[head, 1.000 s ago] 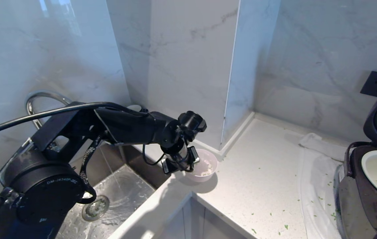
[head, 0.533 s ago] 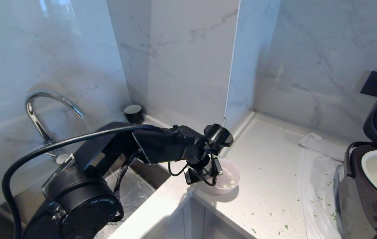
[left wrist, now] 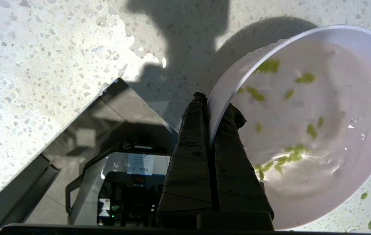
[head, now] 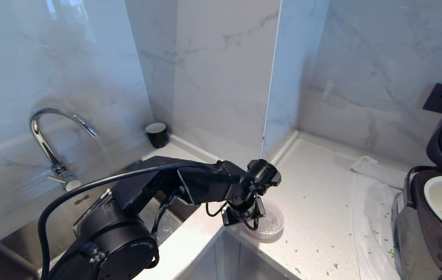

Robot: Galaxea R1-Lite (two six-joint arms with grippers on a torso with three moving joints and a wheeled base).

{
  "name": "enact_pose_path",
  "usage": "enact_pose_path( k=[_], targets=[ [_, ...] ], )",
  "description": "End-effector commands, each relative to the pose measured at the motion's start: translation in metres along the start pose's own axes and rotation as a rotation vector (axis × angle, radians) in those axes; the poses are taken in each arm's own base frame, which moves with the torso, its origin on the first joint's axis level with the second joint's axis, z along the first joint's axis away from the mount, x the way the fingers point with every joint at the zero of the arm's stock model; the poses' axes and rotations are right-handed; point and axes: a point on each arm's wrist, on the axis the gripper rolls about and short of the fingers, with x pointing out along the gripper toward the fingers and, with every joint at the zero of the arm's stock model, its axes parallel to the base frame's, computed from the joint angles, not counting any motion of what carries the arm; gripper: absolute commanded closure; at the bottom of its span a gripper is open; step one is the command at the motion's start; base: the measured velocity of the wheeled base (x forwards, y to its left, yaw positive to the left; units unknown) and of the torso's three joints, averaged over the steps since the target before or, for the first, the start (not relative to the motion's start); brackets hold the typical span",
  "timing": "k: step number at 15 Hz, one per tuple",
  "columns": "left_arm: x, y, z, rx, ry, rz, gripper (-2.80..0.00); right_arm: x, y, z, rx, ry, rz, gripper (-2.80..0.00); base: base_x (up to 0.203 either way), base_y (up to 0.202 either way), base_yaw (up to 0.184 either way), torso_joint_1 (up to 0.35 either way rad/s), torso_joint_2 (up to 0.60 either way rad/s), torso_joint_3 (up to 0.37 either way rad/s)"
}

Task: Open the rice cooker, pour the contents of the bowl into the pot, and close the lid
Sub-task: Place the bowl on the table

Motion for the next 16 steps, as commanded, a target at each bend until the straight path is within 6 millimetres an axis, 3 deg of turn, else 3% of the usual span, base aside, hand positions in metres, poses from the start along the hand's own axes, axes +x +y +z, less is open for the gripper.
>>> enact_pose_path(
  k=[1,4,5,11,12,16],
  targets=[
    [0.002,0.001,0.000,-0.006,0.002,0.007,0.00,0.000,0.000,0.000,-0.002,0.001,0.001,0.00,0.000,0.000,0.000,0.000,0.00,0.000],
    [0.005,0.001,-0.002,-0.003,0.004,0.014,0.00,0.000,0.000,0.000,-0.001,0.000,0.001,0.00,0.000,0.000,0.000,0.000,0.00,0.000],
    [0.005,0.001,-0.002,-0.003,0.002,0.014,-2.80,0.000,0.000,0.000,-0.002,0.000,0.000,0.00,0.000,0.000,0.000,0.000,0.00,0.000],
    [-0.002,-0.001,0.005,-0.020,-0.026,-0.019,-2.80,0.000,0.000,0.000,-0.001,0.000,0.001,0.00,0.000,0.000,0.000,0.000,0.00,0.000],
    [-0.011,-0.001,0.009,-0.030,-0.037,-0.030,-2.80,0.000,0.000,0.000,-0.001,0.001,0.002,0.00,0.000,0.000,0.000,0.000,0.00,0.000],
    [-0.077,0.008,0.038,-0.093,-0.099,-0.090,-2.80,0.000,0.000,0.000,-0.002,0.000,0.000,0.00,0.000,0.000,0.000,0.000,0.00,0.000]
  ],
)
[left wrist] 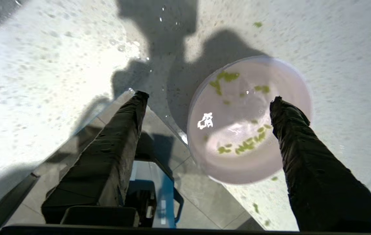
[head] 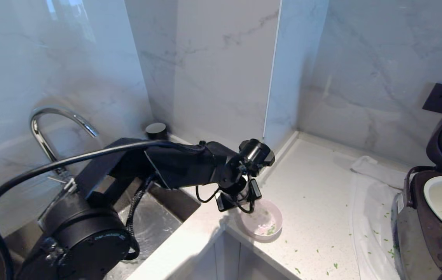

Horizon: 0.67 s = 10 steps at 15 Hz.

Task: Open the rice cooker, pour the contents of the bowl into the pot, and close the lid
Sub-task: Place the bowl on the table, then turn off the tap

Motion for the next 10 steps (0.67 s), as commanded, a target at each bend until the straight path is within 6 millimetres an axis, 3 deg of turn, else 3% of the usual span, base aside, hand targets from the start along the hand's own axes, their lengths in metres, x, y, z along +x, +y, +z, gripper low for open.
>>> enact_pose_path(
  k=[1,5,6,8,10],
  targets=[
    [-0.044,0.005,0.018,-0.036,-0.041,-0.040,-2.80,0.000,0.000,0.000,-0.001,0.000,0.000,0.00,0.000,0.000,0.000,0.000,0.00,0.000],
    [-0.078,0.064,0.006,-0.066,0.015,0.078,-2.80,0.000,0.000,0.000,-0.001,0.000,0.000,0.00,0.000,0.000,0.000,0.000,0.00,0.000],
    [-0.096,0.083,0.009,-0.093,-0.012,0.065,-2.80,0.000,0.000,0.000,0.000,0.000,0.000,0.00,0.000,0.000,0.000,0.000,0.00,0.000],
    [-0.124,0.126,0.014,-0.140,-0.064,0.069,-2.80,0.000,0.000,0.000,-0.001,0.000,0.002,0.00,0.000,0.000,0.000,0.000,0.00,0.000],
    [-0.130,0.176,0.014,-0.185,-0.079,0.148,-2.80,0.000,0.000,0.000,0.000,0.000,0.001,0.00,0.000,0.000,0.000,0.000,0.00,0.000]
  ],
)
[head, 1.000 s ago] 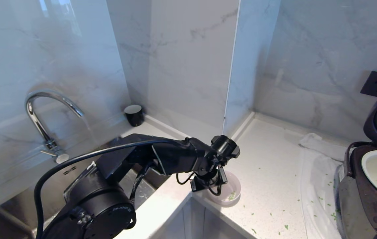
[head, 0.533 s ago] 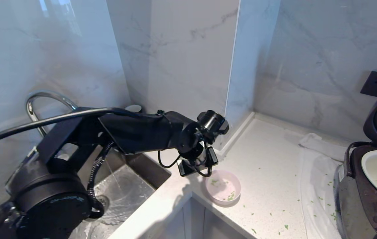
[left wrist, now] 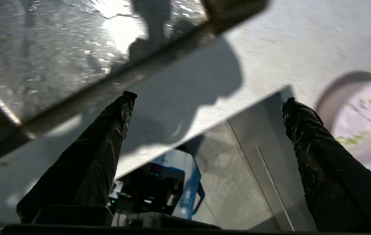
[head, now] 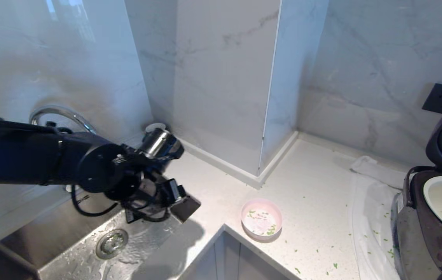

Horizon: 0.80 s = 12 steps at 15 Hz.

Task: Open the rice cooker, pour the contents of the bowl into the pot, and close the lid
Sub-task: Turn off the tap

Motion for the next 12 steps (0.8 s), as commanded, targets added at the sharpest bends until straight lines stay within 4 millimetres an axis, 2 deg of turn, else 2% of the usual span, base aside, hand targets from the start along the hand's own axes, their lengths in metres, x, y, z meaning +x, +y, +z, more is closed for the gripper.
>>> enact_pose_path(
  k=[1,4,5,8,12],
  targets=[
    [-0.017,0.043,0.007,-0.071,-0.049,0.021,-2.80,0.000,0.000,0.000,-0.001,0.000,0.001,0.00,0.000,0.000,0.000,0.000,0.00,0.000],
    [-0.004,0.085,0.025,-0.144,-0.118,0.087,-2.80,0.000,0.000,0.000,-0.001,0.001,0.000,0.00,0.000,0.000,0.000,0.000,0.00,0.000],
    [0.001,0.097,0.034,-0.163,-0.141,0.121,0.00,0.000,0.000,0.000,0.000,0.000,0.001,0.00,0.000,0.000,0.000,0.000,0.00,0.000],
    [0.017,0.126,0.068,-0.211,-0.251,0.233,0.00,0.000,0.000,0.000,0.000,0.001,0.001,0.00,0.000,0.000,0.000,0.000,0.00,0.000],
    [0.044,0.184,0.105,-0.220,-0.332,0.382,0.00,0.000,0.000,0.000,0.000,0.000,0.001,0.00,0.000,0.000,0.000,0.000,0.00,0.000]
  ],
)
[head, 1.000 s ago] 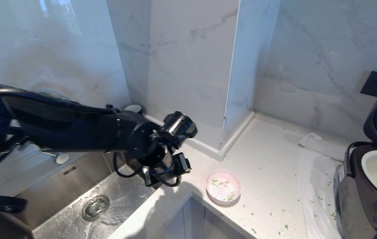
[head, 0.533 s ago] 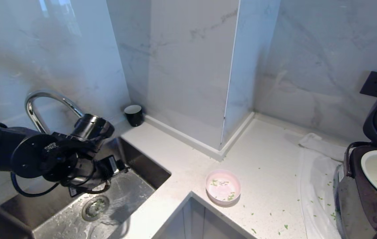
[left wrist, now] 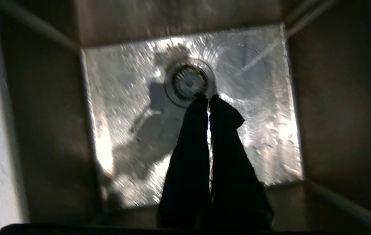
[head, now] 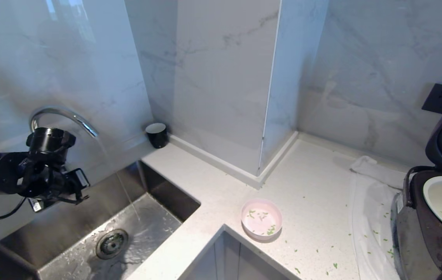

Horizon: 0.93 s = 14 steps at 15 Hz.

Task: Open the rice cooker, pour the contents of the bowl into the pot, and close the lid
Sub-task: Turn off the tap

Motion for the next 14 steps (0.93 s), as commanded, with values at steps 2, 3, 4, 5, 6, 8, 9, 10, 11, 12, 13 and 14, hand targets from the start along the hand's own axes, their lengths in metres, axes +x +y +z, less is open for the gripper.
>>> enact_pose_path(
  k=[2,3,4,5,6,8,9,10,11,12,13,14],
  targets=[
    [0.045,0.023,0.009,-0.003,0.017,0.094,0.00,0.000,0.000,0.000,0.000,0.000,0.000,0.00,0.000,0.000,0.000,0.000,0.00,0.000],
    [0.058,0.026,0.013,0.000,0.012,0.108,0.00,0.000,0.000,0.000,-0.001,0.000,0.001,0.00,0.000,0.000,0.000,0.000,0.00,0.000],
    [0.067,0.027,0.020,-0.002,0.000,0.114,0.00,0.000,0.000,0.000,0.000,0.001,0.000,0.00,0.000,0.000,0.000,0.000,0.00,0.000],
    [0.075,0.026,0.026,-0.008,-0.012,0.117,0.00,0.000,0.000,0.000,-0.001,0.000,0.001,0.00,0.000,0.000,0.000,0.000,0.00,0.000],
    [0.083,0.025,0.033,-0.015,-0.022,0.118,0.00,0.000,0.000,0.000,0.000,0.001,0.001,0.00,0.000,0.000,0.000,0.000,0.00,0.000],
    [0.101,0.020,0.044,-0.030,-0.043,0.117,0.00,0.000,0.000,0.000,0.000,0.000,0.001,0.00,0.000,0.000,0.000,0.000,0.00,0.000],
    [0.110,0.019,0.049,-0.039,-0.051,0.118,0.00,0.000,0.000,0.000,-0.001,0.000,0.001,0.00,0.000,0.000,0.000,0.000,0.00,0.000],
    [0.121,0.019,0.052,-0.045,-0.049,0.126,0.00,0.000,0.000,0.000,0.000,0.000,0.001,0.00,0.000,0.000,0.000,0.000,0.00,0.000],
    [0.130,0.019,0.057,-0.055,-0.054,0.130,0.00,0.000,0.000,0.000,-0.001,0.000,0.001,0.00,0.000,0.000,0.000,0.000,0.00,0.000],
    [0.140,0.020,0.062,-0.067,-0.066,0.135,0.00,0.000,0.000,0.000,0.000,0.000,0.000,0.00,0.000,0.000,0.000,0.000,0.00,0.000],
    [0.149,0.020,0.068,-0.080,-0.083,0.139,0.00,0.000,0.000,0.000,0.000,0.000,0.001,0.00,0.000,0.000,0.000,0.000,0.00,0.000],
    [0.155,0.022,0.074,-0.095,-0.101,0.150,0.00,0.000,0.000,0.000,0.000,0.000,0.001,0.00,0.000,0.000,0.000,0.000,0.00,0.000]
  ],
)
